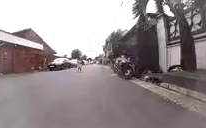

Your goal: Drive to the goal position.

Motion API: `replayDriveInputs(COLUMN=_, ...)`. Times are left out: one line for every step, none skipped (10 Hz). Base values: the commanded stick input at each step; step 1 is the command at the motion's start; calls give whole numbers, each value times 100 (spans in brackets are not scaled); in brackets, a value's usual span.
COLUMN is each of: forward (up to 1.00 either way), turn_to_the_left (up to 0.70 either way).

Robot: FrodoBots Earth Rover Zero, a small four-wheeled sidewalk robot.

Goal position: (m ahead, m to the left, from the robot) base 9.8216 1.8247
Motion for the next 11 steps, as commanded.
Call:
replayDriveInputs(forward=70, turn_to_the_left=0)
replayDriveInputs(forward=70, turn_to_the_left=0)
replayDriveInputs(forward=70, turn_to_the_left=0)
replayDriveInputs(forward=70, turn_to_the_left=0)
replayDriveInputs(forward=70, turn_to_the_left=0)
replayDriveInputs(forward=70, turn_to_the_left=0)
replayDriveInputs(forward=70, turn_to_the_left=0)
replayDriveInputs(forward=70, turn_to_the_left=0)
replayDriveInputs(forward=70, turn_to_the_left=0)
replayDriveInputs(forward=70, turn_to_the_left=0)
replayDriveInputs(forward=70, turn_to_the_left=0)
